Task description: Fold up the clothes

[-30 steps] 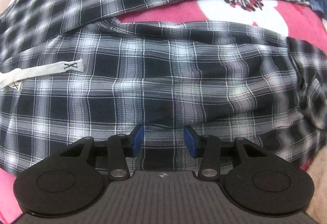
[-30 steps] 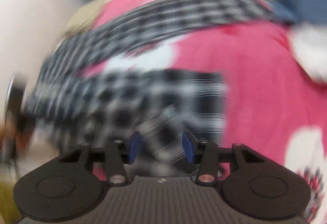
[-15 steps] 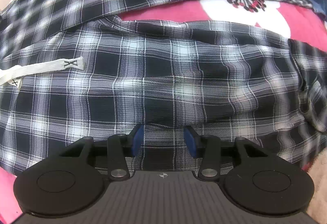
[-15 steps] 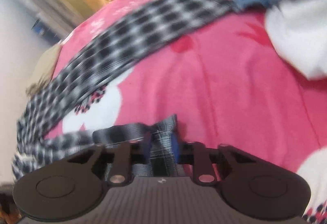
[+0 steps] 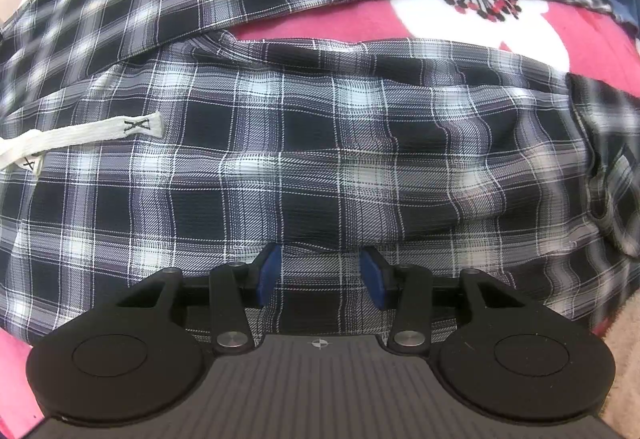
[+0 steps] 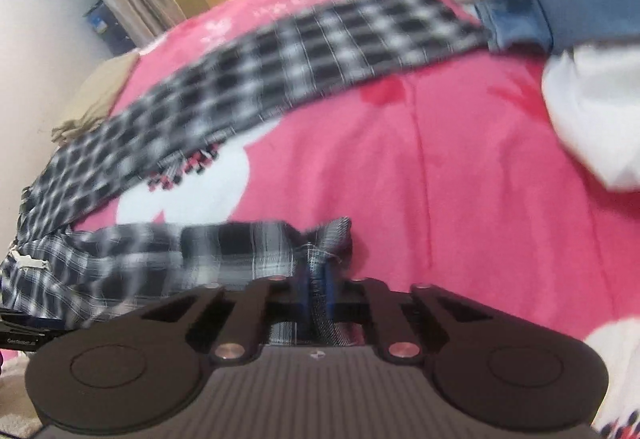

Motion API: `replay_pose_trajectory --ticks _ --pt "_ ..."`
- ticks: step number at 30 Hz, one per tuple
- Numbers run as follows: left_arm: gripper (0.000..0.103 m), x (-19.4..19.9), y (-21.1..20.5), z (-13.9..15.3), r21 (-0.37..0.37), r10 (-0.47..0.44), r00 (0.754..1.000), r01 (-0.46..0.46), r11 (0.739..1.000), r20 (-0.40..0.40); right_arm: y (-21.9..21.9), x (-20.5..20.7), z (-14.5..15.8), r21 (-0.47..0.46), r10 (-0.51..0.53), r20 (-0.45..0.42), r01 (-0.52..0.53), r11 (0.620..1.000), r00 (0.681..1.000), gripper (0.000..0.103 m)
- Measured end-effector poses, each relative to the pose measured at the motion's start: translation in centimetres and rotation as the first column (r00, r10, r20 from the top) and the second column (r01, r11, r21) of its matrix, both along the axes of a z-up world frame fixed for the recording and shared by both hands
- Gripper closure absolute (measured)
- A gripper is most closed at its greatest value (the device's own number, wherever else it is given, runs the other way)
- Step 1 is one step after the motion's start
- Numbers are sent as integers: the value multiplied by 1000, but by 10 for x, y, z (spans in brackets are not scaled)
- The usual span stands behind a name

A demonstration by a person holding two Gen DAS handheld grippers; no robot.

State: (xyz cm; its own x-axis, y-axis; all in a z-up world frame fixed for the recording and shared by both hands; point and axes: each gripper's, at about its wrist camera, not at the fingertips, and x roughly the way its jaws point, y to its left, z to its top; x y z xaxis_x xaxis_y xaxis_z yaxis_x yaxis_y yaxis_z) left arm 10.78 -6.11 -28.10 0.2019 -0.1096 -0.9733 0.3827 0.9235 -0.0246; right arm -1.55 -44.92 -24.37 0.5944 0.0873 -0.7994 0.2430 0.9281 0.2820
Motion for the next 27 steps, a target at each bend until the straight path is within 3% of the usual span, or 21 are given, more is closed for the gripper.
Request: replay_pose_trajectory --ticks 8,10,15,18,21,27 --pt "58 1 -2 -2 6 -1 1000 1 1000 2 -37 -19 11 -38 -102 19 103 994 995 102" --pt "58 1 -2 -2 7 -2 1000 2 1000 3 -53 -24 14 -4 -160 29 160 987 987 102" --pt "58 1 -3 -3 11 -3 1000 3 1000 4 -85 -35 9 91 -281 -39 284 954 959 99" --pt "58 2 -4 -3 11 -3 1000 3 1000 4 -73 -37 13 136 -186 -20 187 973 982 93" --pt "57 2 -4 -3 13 -3 1000 3 1000 6 -39 -30 12 122 -7 -19 9 993 1000 61" --pt "57 2 -2 -3 9 -3 1000 3 1000 5 1 -10 -14 72 139 -79 -134 988 987 60"
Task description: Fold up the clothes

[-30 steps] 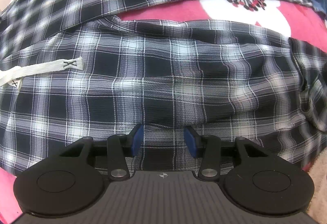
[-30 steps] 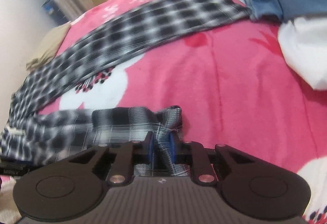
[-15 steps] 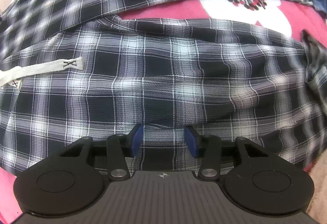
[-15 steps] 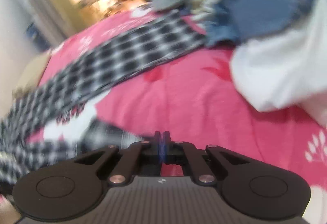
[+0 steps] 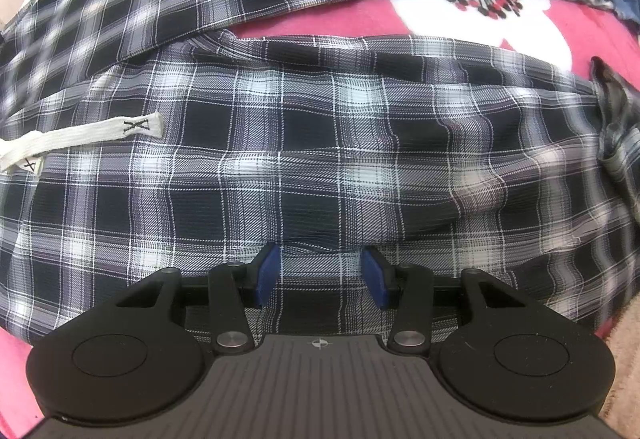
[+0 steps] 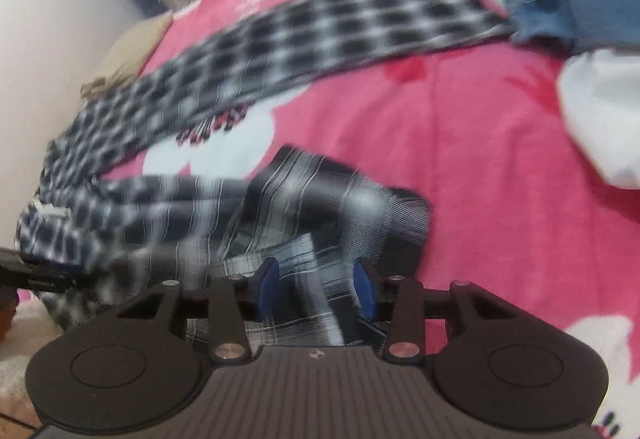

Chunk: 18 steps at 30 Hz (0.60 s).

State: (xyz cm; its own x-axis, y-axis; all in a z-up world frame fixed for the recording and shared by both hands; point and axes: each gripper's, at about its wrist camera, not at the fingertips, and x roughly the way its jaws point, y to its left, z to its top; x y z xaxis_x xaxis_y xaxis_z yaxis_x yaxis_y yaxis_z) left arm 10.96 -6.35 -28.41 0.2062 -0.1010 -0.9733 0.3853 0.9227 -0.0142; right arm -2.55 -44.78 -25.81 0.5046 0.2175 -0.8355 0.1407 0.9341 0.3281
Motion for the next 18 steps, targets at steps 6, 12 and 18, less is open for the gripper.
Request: replay_pose_trajectory --ticks 6,12,18 --pt "57 3 0 -1 -3 2 1000 -2 1000 0 10 15 -18 -23 15 -32 -15 1000 999 60" --pt "57 -7 11 7 -10 7 1000 -7 1000 -3 0 13 -22 -13 -68 -19 68 998 997 60" --pt "56 -9 13 6 -13 9 1000 -9 1000 0 7 12 -25 -2 -60 -10 60 998 998 65"
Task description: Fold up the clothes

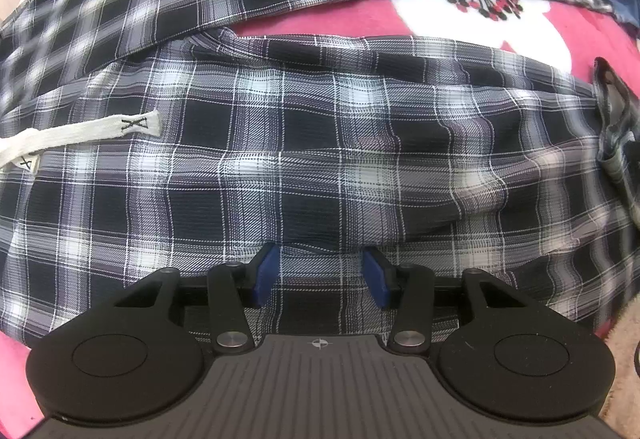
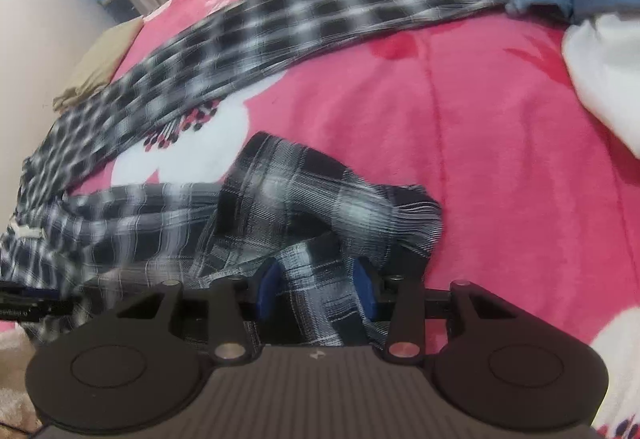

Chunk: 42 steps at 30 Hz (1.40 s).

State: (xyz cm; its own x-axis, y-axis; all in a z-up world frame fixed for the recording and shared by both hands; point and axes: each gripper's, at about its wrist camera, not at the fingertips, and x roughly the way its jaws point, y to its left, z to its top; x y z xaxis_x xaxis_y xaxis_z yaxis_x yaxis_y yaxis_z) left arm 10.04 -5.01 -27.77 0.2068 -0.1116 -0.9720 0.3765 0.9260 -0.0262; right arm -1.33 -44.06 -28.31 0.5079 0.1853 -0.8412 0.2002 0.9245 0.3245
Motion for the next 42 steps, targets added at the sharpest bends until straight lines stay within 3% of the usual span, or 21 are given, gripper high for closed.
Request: replay_pose_trajectory --ticks 1,3,7,10,13,15,17,21,27,31,35,39,41,42 --pt "56 0 0 0 -1 1 1000 -1 1000 0 4 0 3 -6 23 0 -23 1000 1000 86" --pt "56 -1 0 0 -2 4 1000 -4 1000 0 8 -4 12 -11 41 11 -41 999 999 96" --pt "56 -1 -1 0 1 2 1000 -2 1000 2 -2 -25 44 -13 -29 78 30 999 997 98" --pt "56 -1 -2 -1 2 3 1000 -3 1000 3 -27 -49 71 -23 -140 127 144 989 982 98" --pt "56 0 -5 -2 5 5 1000 -5 1000 5 -61 -81 95 -39 -290 164 300 953 943 98" --pt "56 0 -9 -3 9 6 1000 -6 1000 7 -86 -107 106 -48 -398 181 412 910 899 98" --pt "56 0 -10 -4 13 6 1000 -7 1000 9 -106 -128 103 -40 -483 170 496 867 859 98" --pt "56 1 -12 -4 23 5 1000 -5 1000 11 -133 -159 70 51 -594 35 592 804 804 98" --pt "55 6 -26 -10 41 -1 1000 1 999 14 -133 -176 32 37 -632 -92 637 770 770 98" --pt "55 7 -30 -12 51 -4 1000 3 999 18 -126 -189 20 -91 -621 -195 616 782 759 93" --pt "55 9 -39 -15 58 -9 1000 8 998 20 -120 -189 18 -237 -611 -239 565 790 755 93" --pt "54 11 -42 -17 59 -7 1000 6 998 22 -112 -175 38 -402 -623 -159 526 750 766 91" --pt "53 11 -44 -18 61 -7 1000 5 998 24 -115 -165 47 -383 -613 -92 540 749 785 89" --pt "53 11 -45 -19 62 -7 1000 6 998 26 -119 -159 49 -343 -602 -59 550 761 796 81"
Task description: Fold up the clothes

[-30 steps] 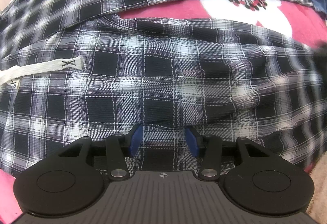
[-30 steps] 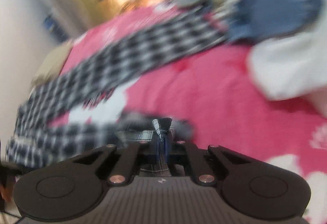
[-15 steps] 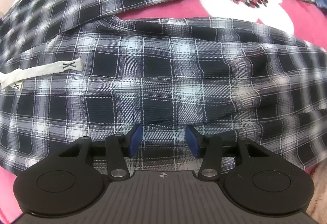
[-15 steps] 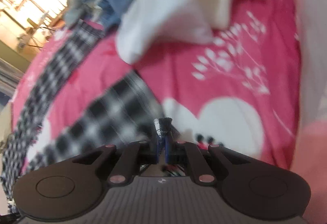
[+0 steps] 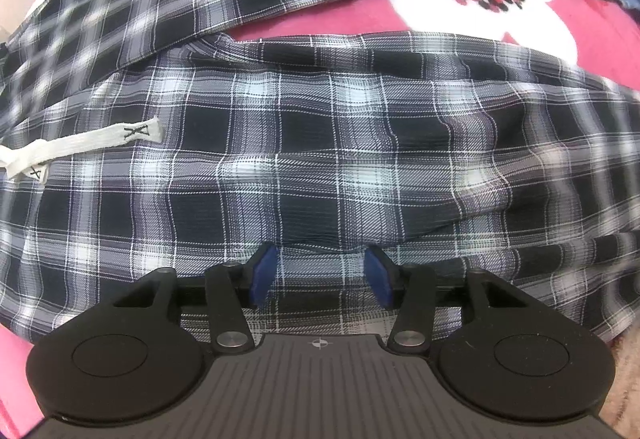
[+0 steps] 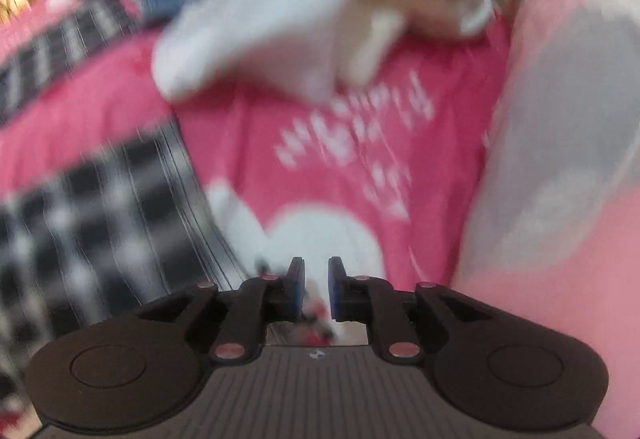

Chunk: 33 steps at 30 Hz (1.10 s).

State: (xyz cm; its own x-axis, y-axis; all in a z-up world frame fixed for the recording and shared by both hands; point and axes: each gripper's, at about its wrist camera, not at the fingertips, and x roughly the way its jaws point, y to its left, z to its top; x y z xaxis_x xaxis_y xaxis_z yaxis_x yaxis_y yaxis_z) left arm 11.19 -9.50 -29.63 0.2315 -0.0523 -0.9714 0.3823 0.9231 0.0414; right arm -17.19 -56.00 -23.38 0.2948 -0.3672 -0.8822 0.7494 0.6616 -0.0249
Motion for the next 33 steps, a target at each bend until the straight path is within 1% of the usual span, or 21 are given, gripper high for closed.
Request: replay_pose_trajectory --ticks 1,3,6,8,10,12,13,14,15,16,17,20,22,23,25,26,27,28,30,32,33 --pt "52 0 -1 0 2 -1 1000 1 1000 1 -5 7 1 25 17 40 -18 1000 999 68" --pt "51 1 -3 -1 6 -1 1000 1 1000 2 -15 27 -3 94 71 110 -82 992 991 62" --pt "47 3 -4 -2 9 7 1000 -7 1000 1 -32 60 -15 183 114 215 -155 971 970 44" --pt "45 5 -5 -3 12 13 1000 -13 1000 -1 -45 80 -28 210 133 241 -185 960 961 42" --pt "44 9 -13 -5 14 13 1000 -13 1000 -1 -58 95 -43 246 128 238 -187 951 963 40" --pt "44 11 -18 -7 15 13 1000 -13 1000 -3 -70 106 -58 297 114 237 -184 937 965 40" --pt "44 17 -24 -9 16 15 1000 -15 1000 -3 -72 109 -60 300 125 241 -196 934 963 56" --pt "44 16 -12 -5 16 15 1000 -15 1000 0 -72 110 -61 293 141 245 -212 932 959 76" --pt "44 14 1 0 15 15 1000 -15 1000 3 -71 111 -59 279 153 245 -221 934 957 99" --pt "44 13 14 5 14 15 1000 -15 1000 7 -69 112 -56 264 164 244 -228 937 956 99" --pt "44 13 17 7 17 12 1000 -12 1000 13 -67 110 -49 229 175 259 -236 944 950 100" --pt "44 11 8 7 37 -6 999 5 999 35 -66 105 -31 144 157 315 -211 967 936 100" --pt "44 11 5 6 53 -24 999 21 998 42 -67 107 -31 106 155 314 -197 975 937 100" --pt "44 12 4 5 59 -30 999 28 998 42 -69 111 -37 110 143 303 -184 977 942 100" --pt "41 15 4 4 63 -33 999 30 998 37 -76 120 -61 142 120 227 -155 978 966 97" --pt "41 17 5 4 62 -29 999 27 998 33 -79 120 -68 145 114 219 -148 978 969 96" --pt "39 19 6 4 59 -25 999 23 998 28 -83 117 -68 161 87 239 -128 979 967 96" --pt "38 21 7 5 57 -20 1000 18 998 23 -88 112 -63 177 42 257 -90 980 966 89" --pt "37 24 10 5 50 -7 1000 6 999 18 -91 94 -42 138 -34 290 -7 990 956 79" --pt "36 26 11 3 52 0 1000 -1 999 18 -86 72 -18 110 -16 316 -20 994 949 79" --pt "35 27 11 3 53 2 1000 -3 999 20 -78 63 -9 114 38 308 -76 991 951 79"
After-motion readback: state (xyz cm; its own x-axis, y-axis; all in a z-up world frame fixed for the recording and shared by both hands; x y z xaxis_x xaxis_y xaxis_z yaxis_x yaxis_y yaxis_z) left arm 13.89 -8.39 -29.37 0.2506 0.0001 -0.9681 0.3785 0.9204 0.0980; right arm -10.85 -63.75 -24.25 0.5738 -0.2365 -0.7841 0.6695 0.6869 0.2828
